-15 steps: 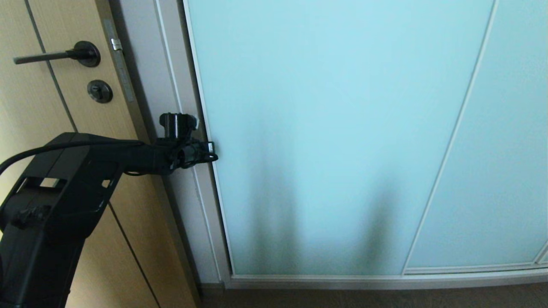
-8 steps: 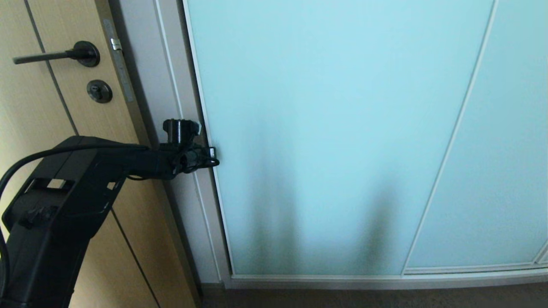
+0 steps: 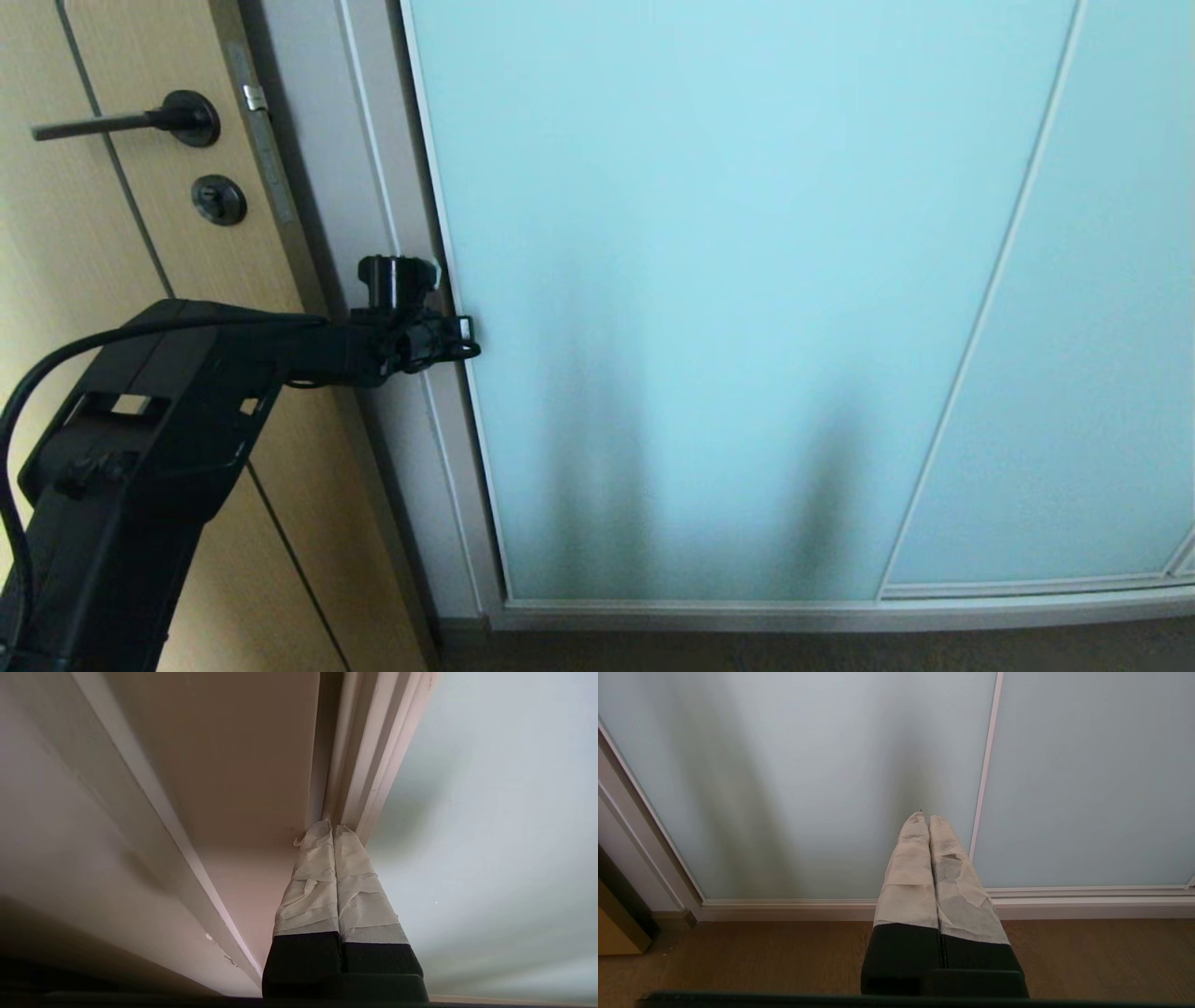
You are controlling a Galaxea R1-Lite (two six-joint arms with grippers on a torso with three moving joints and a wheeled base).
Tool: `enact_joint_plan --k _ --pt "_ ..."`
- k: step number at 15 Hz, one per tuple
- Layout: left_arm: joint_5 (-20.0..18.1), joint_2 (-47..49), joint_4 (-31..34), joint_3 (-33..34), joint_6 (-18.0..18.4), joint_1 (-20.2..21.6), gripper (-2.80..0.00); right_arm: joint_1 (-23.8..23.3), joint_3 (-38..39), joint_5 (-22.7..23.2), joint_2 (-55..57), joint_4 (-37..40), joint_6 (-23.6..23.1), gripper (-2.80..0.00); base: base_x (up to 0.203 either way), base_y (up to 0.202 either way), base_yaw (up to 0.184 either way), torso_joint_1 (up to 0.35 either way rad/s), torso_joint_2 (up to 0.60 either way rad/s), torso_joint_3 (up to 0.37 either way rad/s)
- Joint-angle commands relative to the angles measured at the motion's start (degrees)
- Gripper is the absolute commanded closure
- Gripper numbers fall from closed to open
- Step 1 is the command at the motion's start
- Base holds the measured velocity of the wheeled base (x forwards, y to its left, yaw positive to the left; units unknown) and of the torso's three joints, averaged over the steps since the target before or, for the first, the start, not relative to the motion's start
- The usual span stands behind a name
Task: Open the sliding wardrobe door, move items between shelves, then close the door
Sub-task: Open the door
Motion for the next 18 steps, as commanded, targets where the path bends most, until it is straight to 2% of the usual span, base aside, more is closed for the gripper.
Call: enact_joint_plan --k 1,8,18 --pt "0.1 1.1 -0.4 -0.6 0.1 -0.5 0.00 0.0 0.1 0.0 0.0 0.0 0.0 0.00 0.000 0.000 0.000 0.000 0.00 0.000" --pt "0.2 1.3 -0.8 -0.7 1.8 -4.0 0.00 0.0 0.1 0.0 0.0 0.0 0.0 0.00 0.000 0.000 0.000 0.000 0.00 0.000" --pt "3.5 2.0 -1.7 -0.4 3.3 -15.1 0.00 0.0 0.1 0.0 0.0 0.0 0.0 0.00 0.000 0.000 0.000 0.000 0.00 0.000"
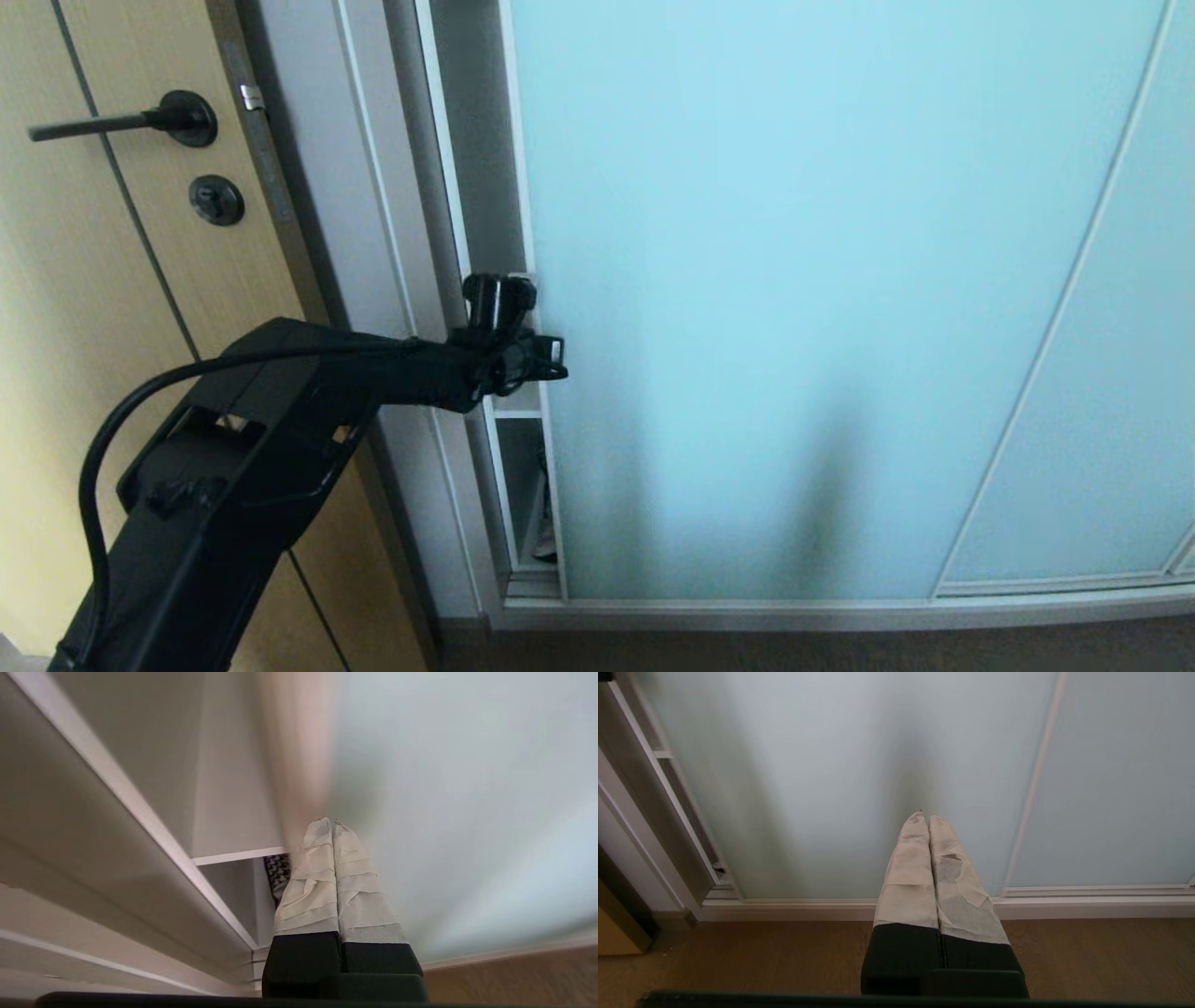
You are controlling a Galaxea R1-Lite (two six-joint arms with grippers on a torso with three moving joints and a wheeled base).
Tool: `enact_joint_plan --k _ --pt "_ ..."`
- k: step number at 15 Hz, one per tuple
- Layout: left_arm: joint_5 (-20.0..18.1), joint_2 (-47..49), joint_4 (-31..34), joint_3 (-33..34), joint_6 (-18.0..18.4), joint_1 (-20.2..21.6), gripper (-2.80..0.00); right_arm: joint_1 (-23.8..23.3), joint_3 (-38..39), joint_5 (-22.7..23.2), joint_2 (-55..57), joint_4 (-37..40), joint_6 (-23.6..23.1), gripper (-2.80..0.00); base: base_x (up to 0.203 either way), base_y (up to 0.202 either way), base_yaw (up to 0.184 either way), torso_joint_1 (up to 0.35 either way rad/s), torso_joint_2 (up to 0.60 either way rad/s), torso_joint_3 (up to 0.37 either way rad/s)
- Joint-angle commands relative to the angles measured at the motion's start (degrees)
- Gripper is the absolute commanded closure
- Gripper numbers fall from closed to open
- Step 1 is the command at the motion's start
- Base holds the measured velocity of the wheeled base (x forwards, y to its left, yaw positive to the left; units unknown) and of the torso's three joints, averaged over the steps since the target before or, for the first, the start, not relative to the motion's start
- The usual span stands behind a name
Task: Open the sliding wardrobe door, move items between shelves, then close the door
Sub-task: Open the door
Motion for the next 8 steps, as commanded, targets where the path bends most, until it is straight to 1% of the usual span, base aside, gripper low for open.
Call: enact_joint_plan --k 1,3,6,8 --pt "1.9 0.1 -0.1 -0.1 0.1 -3.2 0.00 0.0 0.1 0.0 0.0 0.0 0.0 0.00 0.000 0.000 0.000 0.000 0.00 0.000" --pt "4.1 -0.5 -2.1 0.3 -0.1 -4.5 0.00 0.0 0.1 0.0 0.0 -0.1 0.0 0.00 0.000 0.000 0.000 0.000 0.00 0.000" --pt "4.9 -3.6 -3.0 0.7 -0.9 -4.9 0.00 0.0 0.1 0.0 0.0 0.0 0.0 0.00 0.000 0.000 0.000 0.000 0.00 0.000" --pt "4.9 -5.9 -3.1 2.6 -2.2 -6.5 0.00 0.0 0.1 0.0 0.0 -0.1 0.0 0.00 0.000 0.000 0.000 0.000 0.00 0.000"
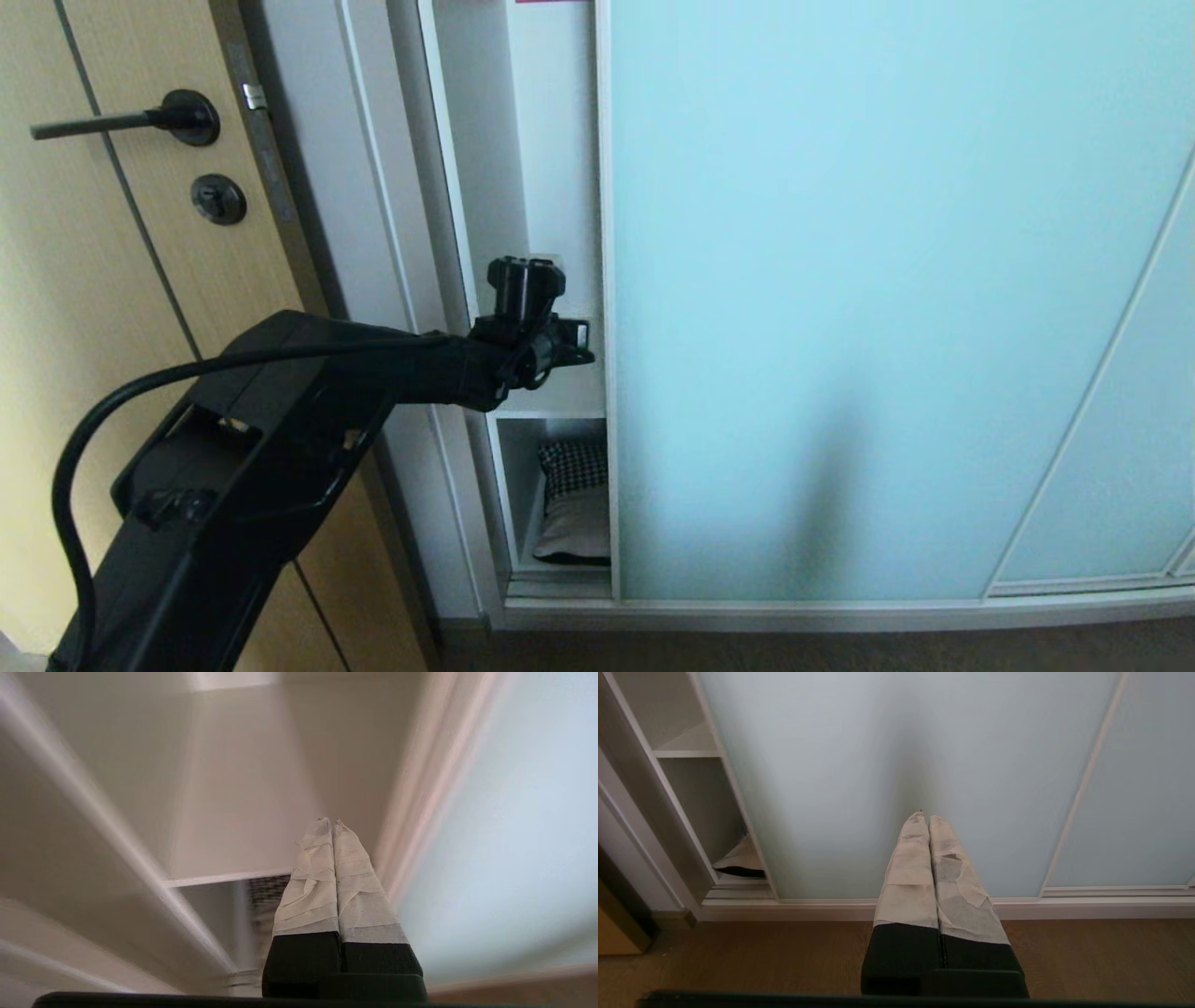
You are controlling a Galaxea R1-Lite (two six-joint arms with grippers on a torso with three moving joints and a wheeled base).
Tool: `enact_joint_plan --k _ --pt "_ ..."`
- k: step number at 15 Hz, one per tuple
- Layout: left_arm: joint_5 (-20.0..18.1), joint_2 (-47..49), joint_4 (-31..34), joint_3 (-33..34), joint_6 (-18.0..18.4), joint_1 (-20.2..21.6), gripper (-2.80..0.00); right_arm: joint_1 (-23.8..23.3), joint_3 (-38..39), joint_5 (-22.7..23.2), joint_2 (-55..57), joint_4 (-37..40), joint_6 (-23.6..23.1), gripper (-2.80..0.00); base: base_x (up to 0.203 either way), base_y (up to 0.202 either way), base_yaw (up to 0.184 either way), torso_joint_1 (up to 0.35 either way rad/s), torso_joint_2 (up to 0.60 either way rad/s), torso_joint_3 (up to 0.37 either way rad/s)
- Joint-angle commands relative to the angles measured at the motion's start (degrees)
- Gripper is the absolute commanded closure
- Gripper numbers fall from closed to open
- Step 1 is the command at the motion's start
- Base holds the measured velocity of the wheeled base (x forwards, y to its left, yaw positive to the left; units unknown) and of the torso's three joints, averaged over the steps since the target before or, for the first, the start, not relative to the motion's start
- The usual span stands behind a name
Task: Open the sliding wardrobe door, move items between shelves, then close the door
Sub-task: Open the door
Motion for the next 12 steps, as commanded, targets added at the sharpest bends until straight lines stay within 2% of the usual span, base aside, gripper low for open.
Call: enact_joint_plan --k 1,4,9,12 --pt "0.0 -4.2 -0.5 2.8 -0.6 -1.9 0.00 0.0 0.0 0.0 0.0 0.0 0.0 0.00 0.000 0.000 0.000 0.000 0.00 0.000" --pt "0.1 -7.3 -2.3 5.2 -1.2 -4.5 0.00 0.0 0.1 0.0 0.0 0.1 0.0 0.00 0.000 0.000 0.000 0.000 0.00 0.000" --pt "1.3 -1.4 -1.3 -1.5 -0.8 -6.5 0.00 0.0 0.1 0.0 0.0 0.1 0.0 0.00 0.000 0.000 0.000 0.000 0.00 0.000" --pt "2.2 1.3 -2.0 -1.9 0.2 -8.7 0.00 0.0 0.1 0.0 0.0 0.0 0.0 0.00 0.000 0.000 0.000 0.000 0.00 0.000"
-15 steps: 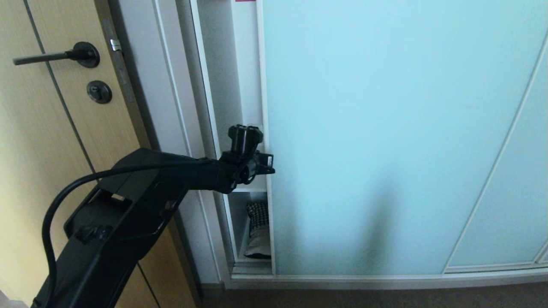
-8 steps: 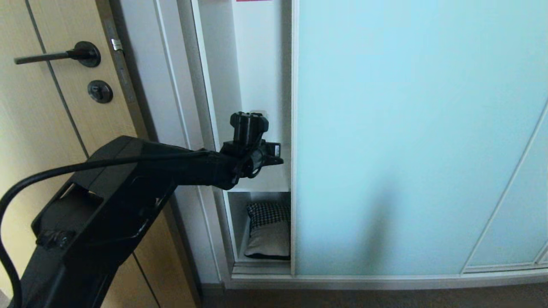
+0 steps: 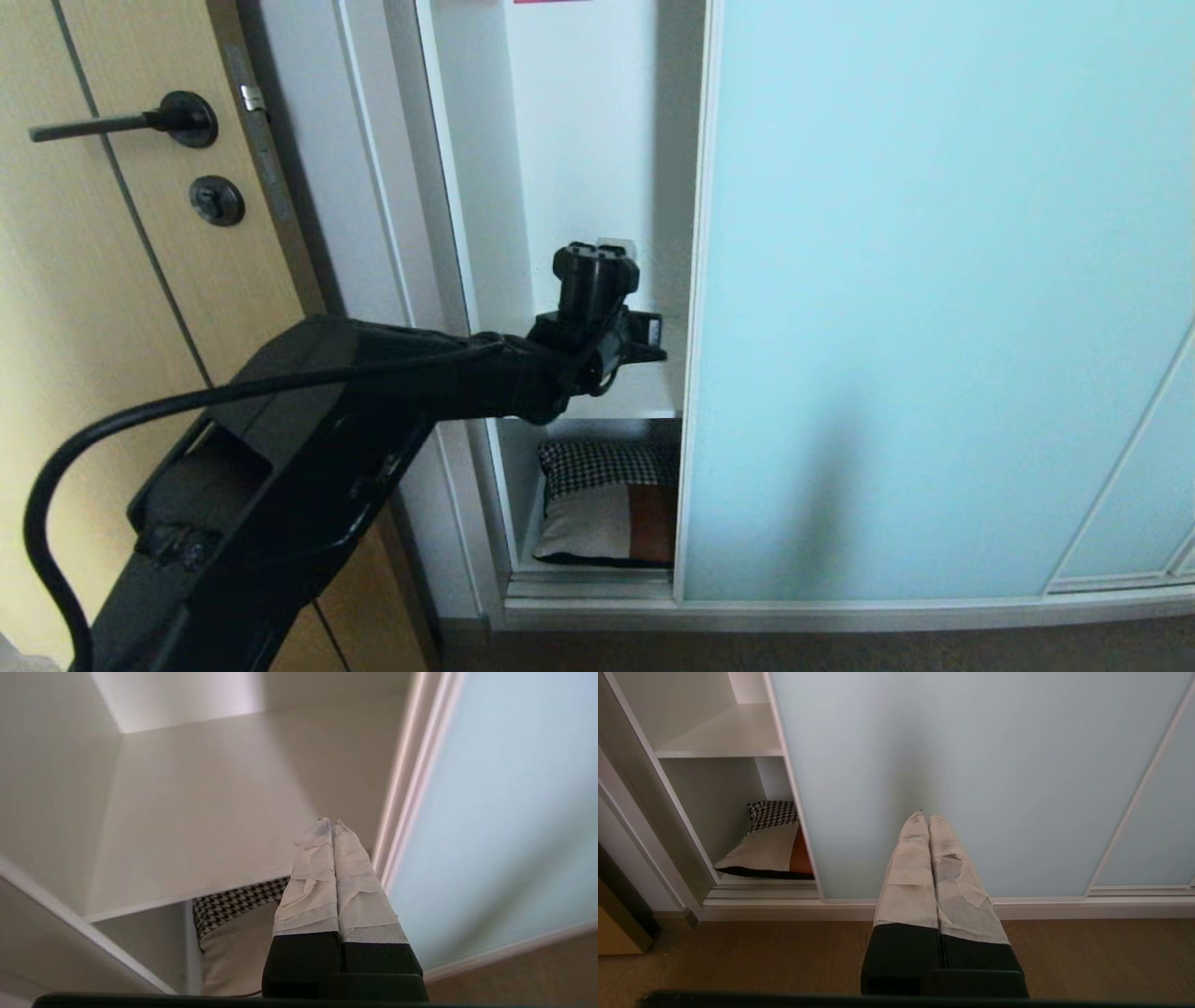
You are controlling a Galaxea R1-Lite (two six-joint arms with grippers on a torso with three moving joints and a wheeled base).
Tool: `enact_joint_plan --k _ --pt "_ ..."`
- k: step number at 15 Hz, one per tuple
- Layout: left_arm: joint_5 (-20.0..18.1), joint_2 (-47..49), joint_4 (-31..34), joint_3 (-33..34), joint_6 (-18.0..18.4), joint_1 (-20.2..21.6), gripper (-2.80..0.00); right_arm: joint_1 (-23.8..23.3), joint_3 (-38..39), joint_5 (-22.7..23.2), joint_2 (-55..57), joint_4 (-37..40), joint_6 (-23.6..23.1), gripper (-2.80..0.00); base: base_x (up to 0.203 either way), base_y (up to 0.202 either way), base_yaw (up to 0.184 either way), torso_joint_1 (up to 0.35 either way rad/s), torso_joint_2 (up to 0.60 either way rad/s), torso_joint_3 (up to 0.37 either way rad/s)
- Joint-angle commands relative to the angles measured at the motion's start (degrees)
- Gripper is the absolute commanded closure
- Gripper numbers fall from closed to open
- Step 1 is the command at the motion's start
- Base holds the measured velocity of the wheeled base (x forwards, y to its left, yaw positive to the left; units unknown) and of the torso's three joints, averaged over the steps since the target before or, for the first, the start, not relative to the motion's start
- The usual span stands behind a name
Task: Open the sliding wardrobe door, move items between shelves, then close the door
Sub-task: Open the door
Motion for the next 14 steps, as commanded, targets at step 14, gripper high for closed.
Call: enact_joint_plan --k 14 --pt "5.8 -3.7 -5.9 2.6 3.8 -5.6 0.00 0.0 0.1 0.0 0.0 0.0 0.0 0.00 0.000 0.000 0.000 0.000 0.00 0.000"
